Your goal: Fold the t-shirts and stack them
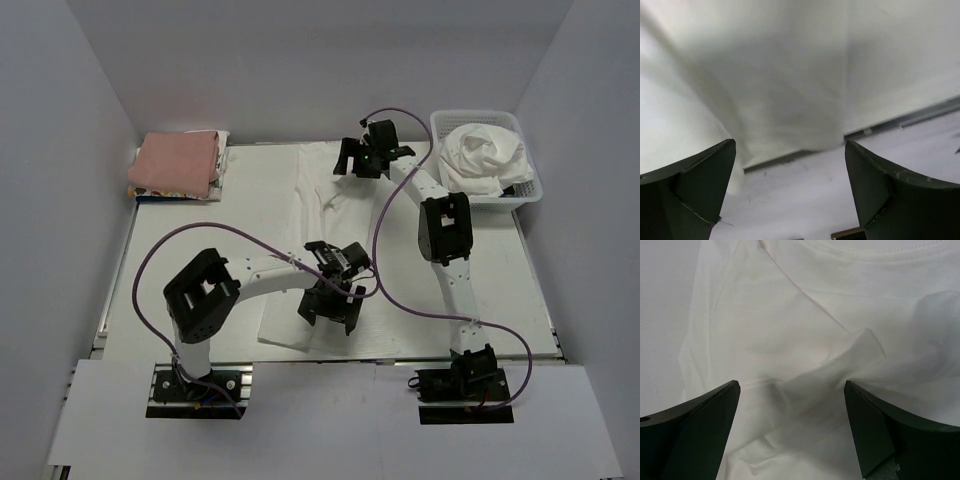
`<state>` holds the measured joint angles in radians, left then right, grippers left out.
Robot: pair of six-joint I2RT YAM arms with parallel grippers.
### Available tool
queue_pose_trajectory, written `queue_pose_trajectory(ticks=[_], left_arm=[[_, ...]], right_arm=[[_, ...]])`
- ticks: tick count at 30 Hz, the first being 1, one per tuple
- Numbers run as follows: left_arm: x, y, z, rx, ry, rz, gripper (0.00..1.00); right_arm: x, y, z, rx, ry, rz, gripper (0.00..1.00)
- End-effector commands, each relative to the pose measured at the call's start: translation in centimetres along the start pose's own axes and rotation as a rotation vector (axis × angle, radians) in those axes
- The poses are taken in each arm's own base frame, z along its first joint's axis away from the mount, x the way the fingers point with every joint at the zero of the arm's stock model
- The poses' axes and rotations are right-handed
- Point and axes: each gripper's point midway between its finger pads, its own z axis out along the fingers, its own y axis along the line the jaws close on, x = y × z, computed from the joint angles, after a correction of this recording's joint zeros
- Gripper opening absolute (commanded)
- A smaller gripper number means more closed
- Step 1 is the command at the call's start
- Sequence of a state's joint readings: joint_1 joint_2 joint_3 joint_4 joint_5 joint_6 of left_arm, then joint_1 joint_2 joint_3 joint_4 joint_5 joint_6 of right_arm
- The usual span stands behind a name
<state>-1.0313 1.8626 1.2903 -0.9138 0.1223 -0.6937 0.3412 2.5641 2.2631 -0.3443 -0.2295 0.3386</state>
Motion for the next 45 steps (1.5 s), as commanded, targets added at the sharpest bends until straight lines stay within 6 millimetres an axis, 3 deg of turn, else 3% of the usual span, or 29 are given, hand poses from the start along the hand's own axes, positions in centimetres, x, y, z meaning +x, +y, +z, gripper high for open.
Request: queue_pose_trajectory(ticks=[1,3,4,5,6,7,8,10,11,13,14,15,16,17,18,19,22,23,25,26,27,29,30,34,35,39,40,43,45], left_arm=[[-0.9,-1.8,-5.6,0.014,-0.177,0.037,1.0],[-1.1,-1.0,-7.6,-0.019,-0.247,0.042,1.0],[-0.4,0.3,-7.4,-0.065,-0.259,0.021,1.0],[0.0,1.2,-7.5,-0.082,-0.275,0.001,1.0],[0.3,2.4,-7.6,-0.099,-0.293,-0.043,1.0],[1.4,4.4,-7.6,-0.107,-0.319,-0.144,1.0],[0.4,5.7,-7.8,-0.113,-0.391,-0.209,1.0],[0.1,9.1,-8.7,-0.156,-0.498,-0.368,1.0],[0.5,10.4,-9.0,-0.18,-0.511,-0.4,1.0],[1.3,13.1,-9.1,-0.232,-0.547,-0.47,1.0],[1.4,14.3,-9.3,-0.234,-0.557,-0.508,1.0],[1.9,15.1,-9.2,-0.211,-0.583,-0.542,1.0],[1.9,15.3,-9.1,-0.186,-0.591,-0.551,1.0],[2.0,15.5,-8.9,-0.171,-0.593,-0.556,1.0],[2.2,16.0,-8.2,-0.167,-0.584,-0.564,1.0],[2.6,15.7,-7.4,-0.143,-0.552,-0.555,1.0],[3.5,15.1,-5.1,-0.095,-0.463,-0.518,1.0],[3.9,15.2,-4.3,-0.114,-0.421,-0.501,1.0],[4.1,15.5,-3.1,-0.119,-0.387,-0.506,1.0],[4.3,15.3,-2.3,-0.119,-0.358,-0.496,1.0],[4.1,14.8,-1.8,-0.081,-0.347,-0.48,1.0],[3.9,14.3,-1.3,-0.055,-0.322,-0.465,1.0],[4.0,14.5,-1.1,-0.059,-0.305,-0.46,0.97],[5.4,15.4,0.5,-0.087,-0.233,-0.463,0.74],[5.5,15.3,0.5,-0.08,-0.226,-0.45,0.62],[6.3,14.8,0.9,-0.047,-0.178,-0.449,0.38],[6.3,14.6,0.9,-0.039,-0.172,-0.448,0.34],[6.6,13.9,0.4,0.012,-0.171,-0.443,0.31],[6.6,13.9,0.2,0.014,-0.175,-0.442,0.41]], right_arm=[[-6.7,4.7,-6.3,-0.04,-0.144,-0.134,0.9],[-6.3,5.5,-8.2,-0.053,-0.128,-0.165,0.9],[-7.5,6.4,-10.2,-0.051,-0.164,-0.188,0.9],[-4.9,5.4,-9.5,-0.031,-0.108,-0.178,0.9],[-5.6,6.1,-11.4,-0.029,-0.134,-0.193,0.9],[-6.4,6.6,-13.1,-0.007,-0.173,-0.203,0.9],[-4.1,5.8,-13.4,0.017,-0.129,-0.196,0.9],[-4.5,5.6,-15.7,0.081,-0.178,-0.178,0.9],[-1.4,4.2,-16.0,0.12,-0.127,-0.156,0.9],[-1.0,4.4,-18.2,0.145,-0.164,-0.126,0.9],[3.3,3.4,-18.5,0.159,-0.092,-0.117,0.9],[4.0,4.0,-19.0,0.146,-0.101,-0.13,0.9],[4.4,4.8,-20.3,0.13,-0.118,-0.142,0.9],[8.3,4.6,-20.5,0.177,-0.059,-0.161,0.9],[8.9,5.1,-21.5,0.188,-0.063,-0.175,0.9],[13.4,5.1,-22.0,0.203,0.03,-0.21,0.9],[17.5,7.8,-23.4,0.154,0.062,-0.31,0.9],[20.6,7.7,-24.4,0.14,0.108,-0.348,0.9],[24.4,7.9,-25.1,0.129,0.185,-0.422,0.9],[25.1,8.3,-25.8,0.116,0.2,-0.444,0.9],[27.4,10.3,-26.2,0.055,0.246,-0.491,0.9],[29.5,11.4,-26.7,0.01,0.3,-0.502,0.9],[31.2,13.1,-27.3,-0.043,0.325,-0.55,0.9],[33.6,13.9,-28.2,-0.062,0.336,-0.637,0.9],[33.8,14.0,-28.4,-0.064,0.335,-0.655,0.9],[35.8,14.8,-29.0,-0.12,0.354,-0.711,0.9],[37.2,15.2,-29.2,-0.154,0.393,-0.725,0.9],[39.0,15.6,-29.4,-0.186,0.422,-0.753,0.9],[39.8,15.5,-28.9,-0.184,0.432,-0.767,0.88]])
